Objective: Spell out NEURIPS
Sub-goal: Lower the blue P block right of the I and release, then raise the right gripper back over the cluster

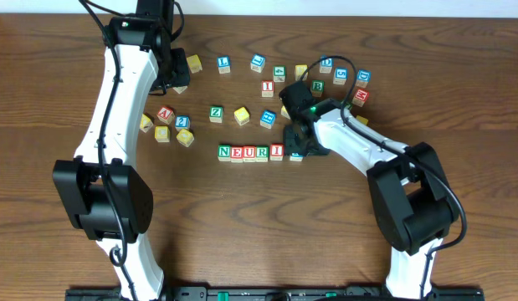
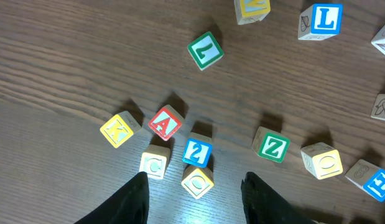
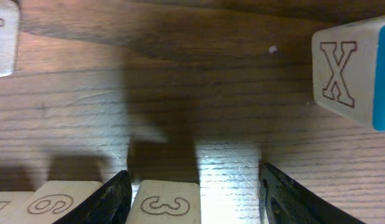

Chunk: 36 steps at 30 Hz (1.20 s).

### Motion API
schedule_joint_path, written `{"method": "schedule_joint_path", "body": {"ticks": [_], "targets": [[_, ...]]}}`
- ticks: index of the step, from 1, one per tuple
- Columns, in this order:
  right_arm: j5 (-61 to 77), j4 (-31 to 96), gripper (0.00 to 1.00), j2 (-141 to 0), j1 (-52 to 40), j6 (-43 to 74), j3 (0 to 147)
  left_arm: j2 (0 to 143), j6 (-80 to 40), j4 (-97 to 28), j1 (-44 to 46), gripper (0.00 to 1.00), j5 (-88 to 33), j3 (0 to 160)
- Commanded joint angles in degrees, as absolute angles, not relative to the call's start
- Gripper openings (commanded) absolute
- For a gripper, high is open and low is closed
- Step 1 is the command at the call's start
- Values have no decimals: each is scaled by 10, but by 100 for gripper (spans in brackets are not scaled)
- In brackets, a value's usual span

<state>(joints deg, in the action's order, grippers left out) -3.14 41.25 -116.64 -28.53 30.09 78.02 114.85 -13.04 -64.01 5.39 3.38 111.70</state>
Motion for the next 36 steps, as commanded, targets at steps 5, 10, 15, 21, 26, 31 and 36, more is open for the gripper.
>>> {"method": "schedule_joint_path", "body": {"ticks": [5,10,15,21,26,31,36], "targets": [[-29,414,52,-1170,-278,297,776,1129,-123,-640,50,47,41,1131],[-29,411,22,-1170,-278,297,776,1129,-123,-640,51,48,41,1131],[-28,404,44,-1170,-278,289,776,1129,-123,-640,51,47,41,1131],[-25,403,72,-1170,-278,286,776,1129,-123,-640,51,48,41,1131],[-24,399,68,-1170,-277,265,786,1129,-123,-640,51,48,41,1131],[-25,427,65,-1160,-267,245,844,1129,-123,-640,51,48,41,1131],[-27,499,66,-1150,-243,225,951,1129,-123,-640,50,48,41,1131]]}}
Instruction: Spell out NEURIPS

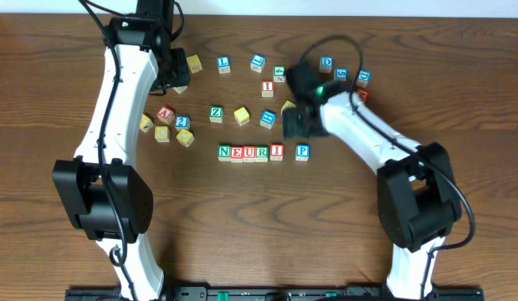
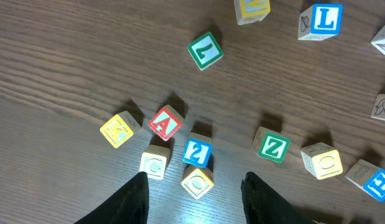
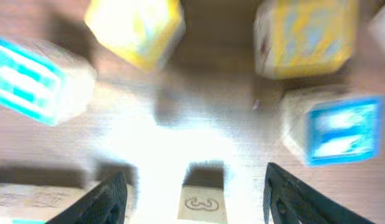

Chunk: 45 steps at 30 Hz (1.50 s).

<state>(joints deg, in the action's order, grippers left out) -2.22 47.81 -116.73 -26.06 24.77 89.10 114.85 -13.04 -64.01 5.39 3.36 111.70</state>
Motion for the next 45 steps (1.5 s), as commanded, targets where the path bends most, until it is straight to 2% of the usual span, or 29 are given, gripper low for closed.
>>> {"method": "schedule_joint_path", "body": {"ticks": [1,9,30,45], "targets": [[-27,515,66,-1150,-237,221,976,1129,-123,-640,50,48,41,1131],[-26,554,68,-1150,-188,209,1084,1129,-123,-640,50,48,41,1131],[-39,552,71,-1154,-154,186,1086,1129,-123,-640,50,48,41,1131],[-23,546,71,-1154,-172,212,1086,1130,-123,-631,50,48,41,1131]]}}
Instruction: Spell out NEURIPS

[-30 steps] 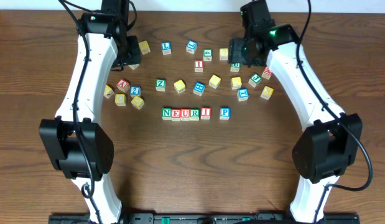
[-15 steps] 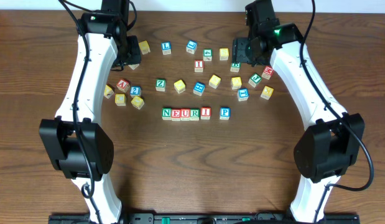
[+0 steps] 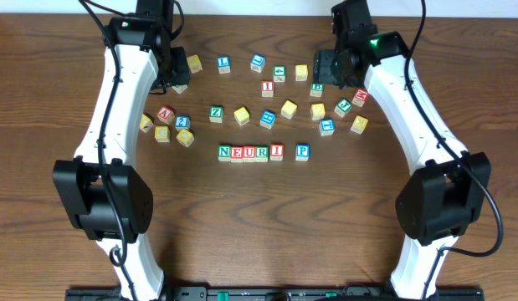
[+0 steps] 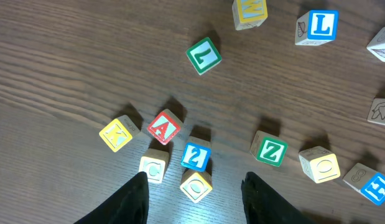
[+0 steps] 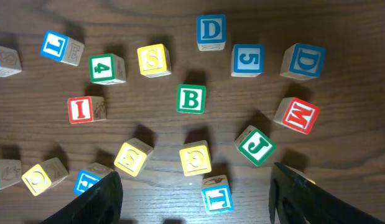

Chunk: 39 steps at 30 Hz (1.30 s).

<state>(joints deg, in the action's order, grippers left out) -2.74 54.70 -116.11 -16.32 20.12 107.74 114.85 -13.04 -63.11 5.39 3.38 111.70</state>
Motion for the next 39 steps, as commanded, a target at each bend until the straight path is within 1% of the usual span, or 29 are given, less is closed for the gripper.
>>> {"method": "schedule_joint_path", "body": {"ticks": [1,9,13,18,24,27,30,39], "targets": [[-22,546,71,-1154,-173,212,1086,1130,-123,-631,50,48,41,1131],[-17,546,71,-1154,-183,235,1085,1129,-123,-624,50,48,41,1131],[-15,539,69,-1154,-189,277,1077,1130,-123,-620,50,48,41,1131],[-5,501,68,-1157,-208,327,1049,1130,-122,-606,50,48,44,1131],[-5,481,68,-1197,-234,361,1045,1130,-122,-592,50,48,113,1131],[-5,480,66,-1226,-237,378,1045,1130,-120,-592,47,48,137,1131],[-5,480,64,-1246,-237,382,1045,1130,-109,-592,42,48,138,1131],[-10,473,64,-1278,-237,401,1045,1130,-109,-592,36,48,138,1131]]}}
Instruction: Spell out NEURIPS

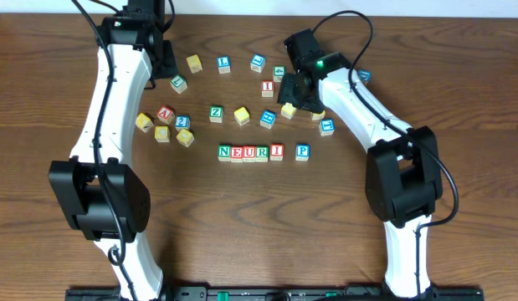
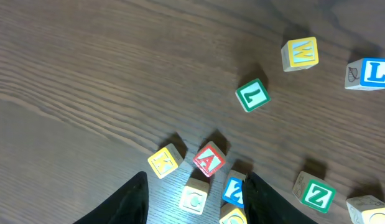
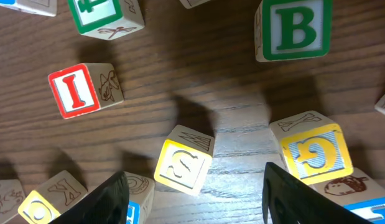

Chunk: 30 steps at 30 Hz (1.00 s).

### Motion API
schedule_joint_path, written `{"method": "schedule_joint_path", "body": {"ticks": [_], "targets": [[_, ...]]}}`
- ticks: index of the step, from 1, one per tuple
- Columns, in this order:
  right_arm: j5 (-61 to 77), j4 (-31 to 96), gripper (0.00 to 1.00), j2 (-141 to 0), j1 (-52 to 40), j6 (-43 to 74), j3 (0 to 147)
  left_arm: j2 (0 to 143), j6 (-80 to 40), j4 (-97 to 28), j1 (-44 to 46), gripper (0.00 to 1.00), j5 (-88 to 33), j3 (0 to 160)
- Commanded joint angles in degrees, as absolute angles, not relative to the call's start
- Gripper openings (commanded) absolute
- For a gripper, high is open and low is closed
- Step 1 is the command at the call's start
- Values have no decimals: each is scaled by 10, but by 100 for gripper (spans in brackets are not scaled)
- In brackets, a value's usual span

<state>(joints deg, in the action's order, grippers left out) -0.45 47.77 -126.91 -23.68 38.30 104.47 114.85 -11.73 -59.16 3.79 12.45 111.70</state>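
Observation:
The row N E U R I (image 1: 251,152) lies mid-table, with a blue P block (image 1: 302,151) a small gap to its right. My right gripper (image 1: 296,90) (image 3: 193,208) hangs open low over loose blocks. A yellow-edged block with an outlined S-shaped mark (image 3: 183,165) (image 1: 288,109) lies just ahead, between the fingers' line. My left gripper (image 1: 163,60) (image 2: 195,208) is open and empty, high above the left cluster.
Around the right gripper lie a yellow G block (image 3: 310,152), a green B (image 3: 295,28), a red I (image 3: 83,90) and a green 4 (image 3: 105,15). Below the left gripper are a yellow K (image 2: 164,162), a red A (image 2: 209,158), a C (image 2: 193,199) and a green Z (image 2: 316,194).
My right gripper has gone from high at the back right to low and further left, over the yellow S-marked block. My left gripper has shifted back, and the blocks below it look smaller.
My right gripper was first open, low at the right end of the row beside the P block. Then it stood lifted behind the row, P resting apart from the I. It then hung high over the back-right blocks, and now sits low over a yellow block.

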Motion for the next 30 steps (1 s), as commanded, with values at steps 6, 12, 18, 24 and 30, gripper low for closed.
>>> {"method": "schedule_joint_path", "body": {"ticks": [6,12,18,24,30], "targets": [[-5,447,63,-1306,-237,403,1045,1130,-110,-593,36,47,138,1131],[3,433,62,-1326,-239,402,1045,1130,-110,-593,36,48,138,1131],[2,429,52,-1330,-246,402,1045,1130,-109,-593,36,48,138,1131],[2,430,34,-1330,-246,384,1045,1130,-110,-593,36,48,138,1130],[2,439,29,-1330,-246,359,1046,1130,-110,-593,36,48,138,1130]]}}
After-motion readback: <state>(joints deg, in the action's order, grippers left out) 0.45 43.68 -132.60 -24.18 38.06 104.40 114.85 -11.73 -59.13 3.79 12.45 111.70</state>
